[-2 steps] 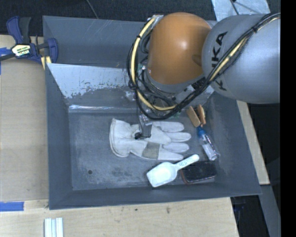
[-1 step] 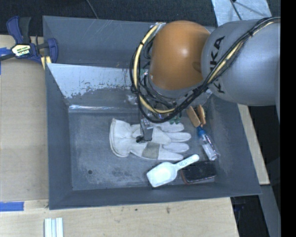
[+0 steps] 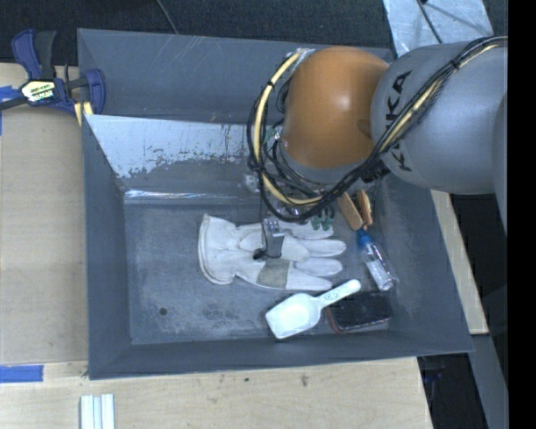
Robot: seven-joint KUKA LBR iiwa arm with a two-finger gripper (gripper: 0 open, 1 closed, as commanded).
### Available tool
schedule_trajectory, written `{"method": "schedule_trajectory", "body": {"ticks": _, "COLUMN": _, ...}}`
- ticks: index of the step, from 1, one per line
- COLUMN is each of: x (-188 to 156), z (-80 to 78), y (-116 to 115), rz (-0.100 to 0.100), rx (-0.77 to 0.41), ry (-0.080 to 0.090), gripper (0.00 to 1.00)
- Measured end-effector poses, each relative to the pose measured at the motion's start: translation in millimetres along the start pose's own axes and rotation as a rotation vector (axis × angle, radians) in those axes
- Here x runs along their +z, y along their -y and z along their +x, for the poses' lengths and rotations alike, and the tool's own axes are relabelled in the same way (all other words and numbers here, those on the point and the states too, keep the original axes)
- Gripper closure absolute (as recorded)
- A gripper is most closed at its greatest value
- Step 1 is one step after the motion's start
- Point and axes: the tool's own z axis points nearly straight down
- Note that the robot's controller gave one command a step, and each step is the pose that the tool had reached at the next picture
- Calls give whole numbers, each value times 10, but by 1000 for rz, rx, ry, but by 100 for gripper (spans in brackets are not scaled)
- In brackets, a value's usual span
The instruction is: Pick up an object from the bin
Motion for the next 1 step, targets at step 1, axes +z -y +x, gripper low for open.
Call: {"method": "schedule_trajectory", "body": {"ticks": 1, "x": 462, "z": -14, "y": 401, "rz": 1, "rx": -78, "ry": 5, "gripper": 0}}
